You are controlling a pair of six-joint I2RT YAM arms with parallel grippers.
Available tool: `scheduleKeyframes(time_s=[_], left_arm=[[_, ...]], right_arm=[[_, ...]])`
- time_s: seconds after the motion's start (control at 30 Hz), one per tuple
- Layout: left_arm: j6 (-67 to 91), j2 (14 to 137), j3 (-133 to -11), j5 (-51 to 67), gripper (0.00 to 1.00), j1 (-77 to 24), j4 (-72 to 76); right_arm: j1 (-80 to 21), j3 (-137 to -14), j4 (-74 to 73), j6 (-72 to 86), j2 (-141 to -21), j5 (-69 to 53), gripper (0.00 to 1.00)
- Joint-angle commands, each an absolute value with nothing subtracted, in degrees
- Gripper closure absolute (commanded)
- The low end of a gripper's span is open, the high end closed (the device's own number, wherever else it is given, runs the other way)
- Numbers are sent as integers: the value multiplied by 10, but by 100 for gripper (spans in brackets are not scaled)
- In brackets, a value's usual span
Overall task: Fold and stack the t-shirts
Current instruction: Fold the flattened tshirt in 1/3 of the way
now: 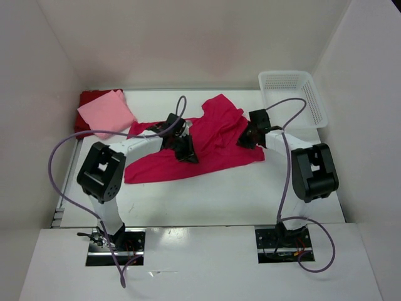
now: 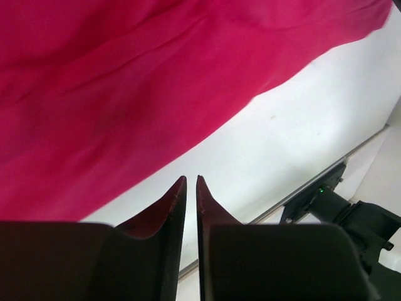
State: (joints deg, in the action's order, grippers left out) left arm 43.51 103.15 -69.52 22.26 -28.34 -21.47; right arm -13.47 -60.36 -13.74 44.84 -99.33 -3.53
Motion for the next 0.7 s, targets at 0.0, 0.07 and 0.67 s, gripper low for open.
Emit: scheduleKeyframes(time_s=[0.0,0.07,0.67], left_arm=[[420,1084,-765,232,82,-312,-198],[420,1126,-807,225,82,-317,-192],[415,1176,-700,235,82,-356,-162]], right_arm=[[-106,-568,-115,436,-945,-8,94],[-99,-556,-115,436,-939,22,88],[31,-388,-222,498,-829,-44,97]])
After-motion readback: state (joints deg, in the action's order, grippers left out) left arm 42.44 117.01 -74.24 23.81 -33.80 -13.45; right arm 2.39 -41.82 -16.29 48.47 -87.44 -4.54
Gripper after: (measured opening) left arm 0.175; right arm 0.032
